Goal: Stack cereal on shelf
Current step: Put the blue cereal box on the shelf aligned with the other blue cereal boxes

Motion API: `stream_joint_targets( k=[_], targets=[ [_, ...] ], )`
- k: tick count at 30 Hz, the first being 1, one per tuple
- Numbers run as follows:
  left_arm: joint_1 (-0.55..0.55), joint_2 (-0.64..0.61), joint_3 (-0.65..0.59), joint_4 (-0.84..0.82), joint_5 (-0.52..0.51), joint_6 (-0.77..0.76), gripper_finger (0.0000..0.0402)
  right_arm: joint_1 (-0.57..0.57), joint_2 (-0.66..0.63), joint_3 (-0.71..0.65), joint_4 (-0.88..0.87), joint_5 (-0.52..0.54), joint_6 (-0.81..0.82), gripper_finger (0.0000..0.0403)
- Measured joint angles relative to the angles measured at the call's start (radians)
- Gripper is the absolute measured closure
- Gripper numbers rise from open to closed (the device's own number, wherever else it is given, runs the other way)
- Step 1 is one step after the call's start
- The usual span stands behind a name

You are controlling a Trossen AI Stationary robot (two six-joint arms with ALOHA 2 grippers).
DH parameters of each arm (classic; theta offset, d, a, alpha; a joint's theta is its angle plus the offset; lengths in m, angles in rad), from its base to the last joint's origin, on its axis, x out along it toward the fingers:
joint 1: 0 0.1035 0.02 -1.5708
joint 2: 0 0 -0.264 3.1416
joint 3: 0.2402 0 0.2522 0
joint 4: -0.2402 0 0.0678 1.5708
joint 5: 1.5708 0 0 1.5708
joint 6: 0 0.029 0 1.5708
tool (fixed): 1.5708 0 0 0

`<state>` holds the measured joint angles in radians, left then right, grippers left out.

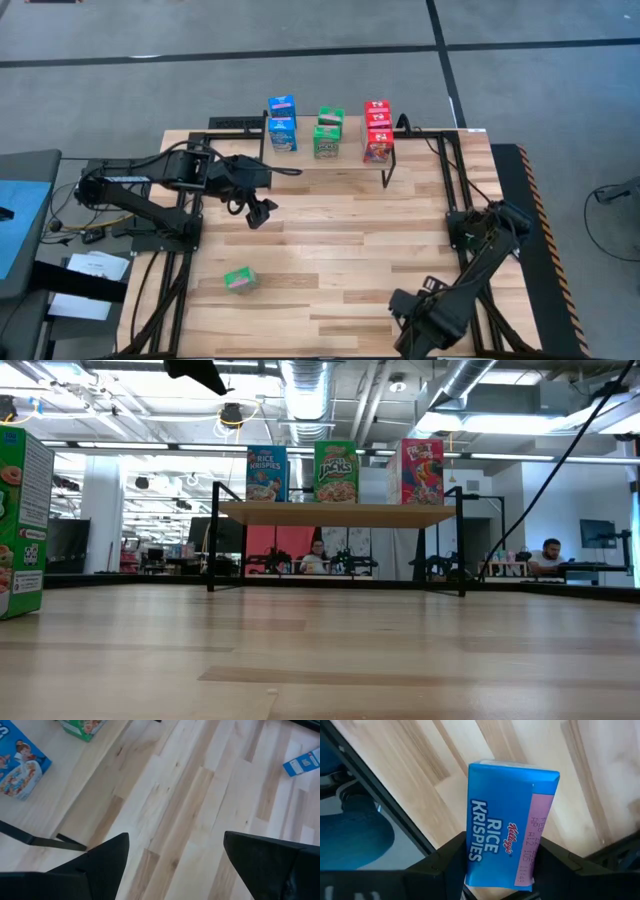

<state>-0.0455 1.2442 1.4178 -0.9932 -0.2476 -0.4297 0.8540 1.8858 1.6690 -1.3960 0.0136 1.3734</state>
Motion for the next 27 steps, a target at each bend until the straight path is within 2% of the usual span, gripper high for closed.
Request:
stream_joint_targets(
  k=[8, 15, 21, 27],
  targets=[
    [-0.069, 0.000, 0.000, 0.058, -0.001, 0.097, 0.0087, -0.080, 0.000, 0.067, -0.006, 0.088, -0.215, 0.0189],
    [-0.147, 0.000, 0.000, 0.160, -0.009, 0.167, 0.0087, -0.173, 0.000, 0.126, -0.006, 0.121, -0.427, 0.0189],
    [-0.223, 0.001, -0.002, 0.182, -0.139, 0.174, 0.0087, -0.249, 0.000, 0.169, -0.006, 0.124, -0.593, 0.0188],
    [-0.275, 0.001, -0.116, 0.292, -0.154, 0.164, 0.0087, -0.312, 0.000, 0.192, -0.005, 0.131, -0.717, 0.0188]
  ],
)
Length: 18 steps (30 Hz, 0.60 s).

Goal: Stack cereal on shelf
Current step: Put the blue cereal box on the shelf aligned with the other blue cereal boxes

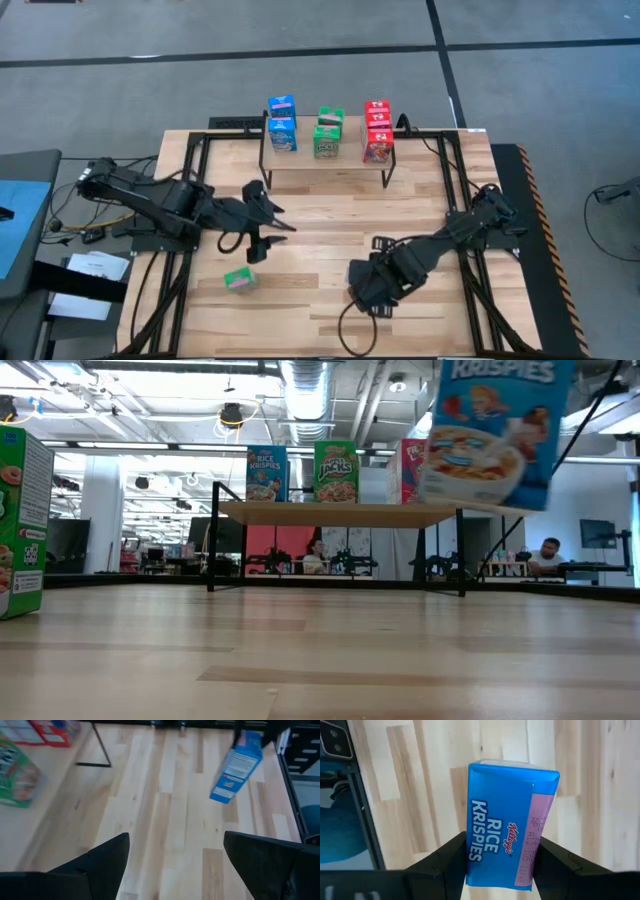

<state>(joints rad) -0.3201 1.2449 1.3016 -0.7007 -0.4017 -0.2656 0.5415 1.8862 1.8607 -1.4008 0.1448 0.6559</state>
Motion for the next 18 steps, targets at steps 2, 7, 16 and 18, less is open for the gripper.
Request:
stream_joint_targets(
  k=[2, 7, 16, 18],
  targets=[
    [-0.009, 0.000, -0.054, 0.059, -0.001, -0.006, 0.0087, -0.017, 0.000, 0.003, 0.006, 0.000, -0.032, 0.0188],
    [-0.010, 0.000, -0.198, 0.277, 0.016, -0.022, 0.0087, -0.049, 0.000, 0.003, 0.028, 0.000, -0.115, 0.0188],
    [-0.016, 0.000, -0.366, 0.542, 0.039, -0.060, 0.0087, -0.110, 0.000, 0.003, 0.079, -0.010, -0.277, 0.0188],
    [-0.017, 0.000, -0.393, 0.589, 0.049, -0.052, 0.0087, -0.126, 0.000, 0.003, 0.092, -0.012, -0.308, 0.0188]
  ],
)
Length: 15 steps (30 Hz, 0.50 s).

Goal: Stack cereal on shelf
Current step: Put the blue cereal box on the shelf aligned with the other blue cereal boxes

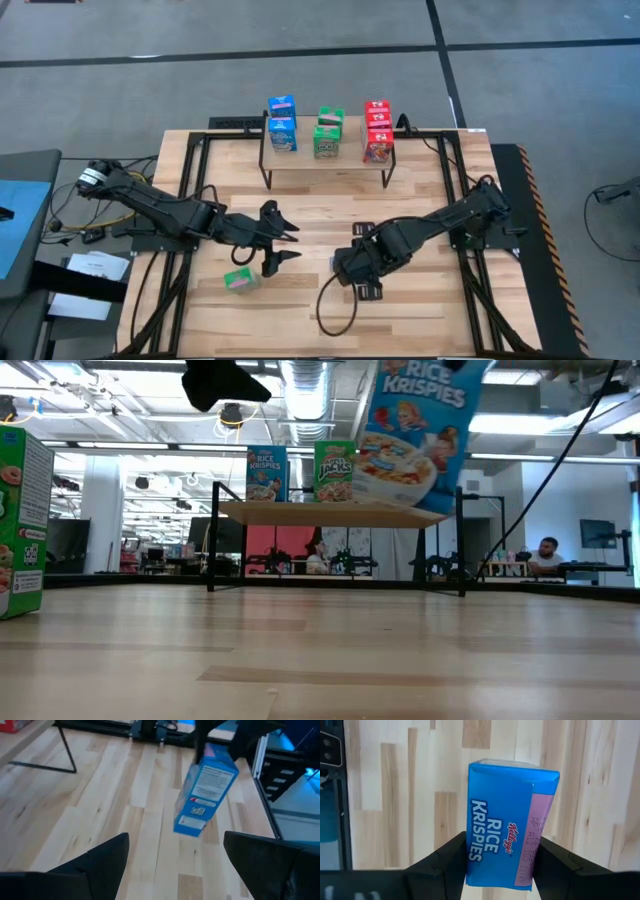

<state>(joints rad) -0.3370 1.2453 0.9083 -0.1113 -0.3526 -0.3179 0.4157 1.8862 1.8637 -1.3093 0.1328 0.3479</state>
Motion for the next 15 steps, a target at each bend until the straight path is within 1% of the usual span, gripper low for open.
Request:
stream_joint_targets(
  k=[3, 8, 11, 15],
  targets=[
    [-0.001, 0.000, -0.040, 0.066, 0.002, 0.002, 0.0087, -0.021, 0.000, 0.000, 0.028, -0.005, -0.043, 0.0188],
    [0.000, 0.000, -0.089, 0.132, -0.001, 0.019, 0.0087, -0.053, 0.000, 0.000, 0.082, -0.061, -0.095, 0.0188],
    [0.000, 0.000, -0.110, 0.146, -0.012, 0.015, 0.0087, -0.066, 0.000, 0.000, 0.104, -0.063, -0.117, 0.0188],
    [0.000, 0.000, -0.139, 0.194, 0.003, 0.009, 0.0087, -0.080, 0.000, 0.000, 0.134, -0.066, -0.163, 0.0188]
  ],
)
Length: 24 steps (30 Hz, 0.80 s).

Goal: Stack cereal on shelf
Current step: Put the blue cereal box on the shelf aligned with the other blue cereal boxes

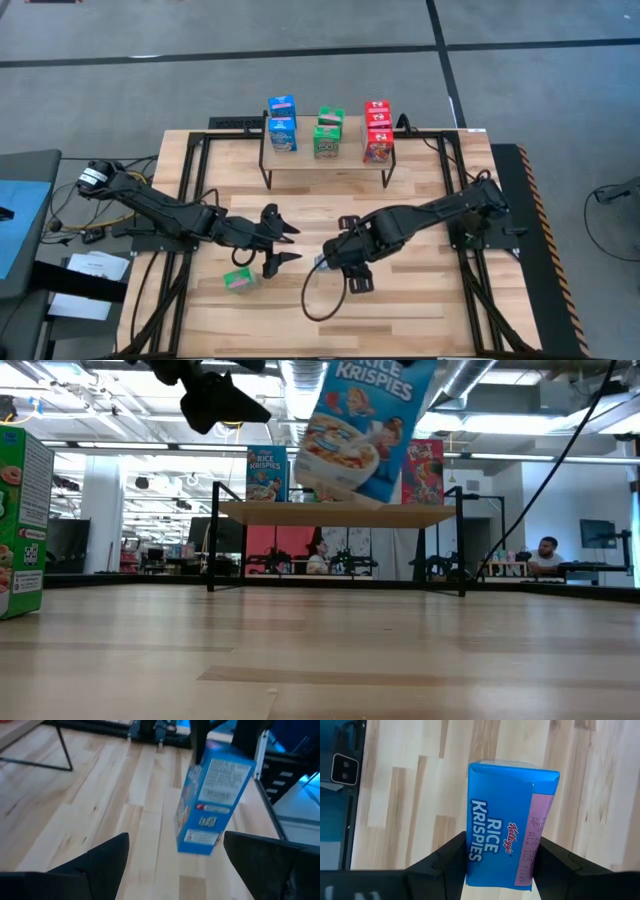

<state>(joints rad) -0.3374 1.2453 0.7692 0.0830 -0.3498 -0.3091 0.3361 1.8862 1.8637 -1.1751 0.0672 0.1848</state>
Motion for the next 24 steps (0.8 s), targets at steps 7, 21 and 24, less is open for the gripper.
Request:
stream_joint_targets(
  k=[7, 21, 24],
  targets=[
    [-0.007, 0.000, -0.008, 0.024, 0.006, 0.046, 0.0088, -0.030, 0.000, 0.000, 0.056, -0.001, -0.039, 0.0188],
    [-0.024, 0.000, -0.009, 0.021, 0.004, 0.122, 0.0088, -0.087, -0.002, 0.000, 0.169, -0.004, -0.118, 0.0188],
    [-0.024, 0.000, -0.008, 0.021, 0.001, 0.122, 0.0088, -0.098, -0.002, 0.000, 0.192, -0.018, -0.118, 0.0188]
  ],
)
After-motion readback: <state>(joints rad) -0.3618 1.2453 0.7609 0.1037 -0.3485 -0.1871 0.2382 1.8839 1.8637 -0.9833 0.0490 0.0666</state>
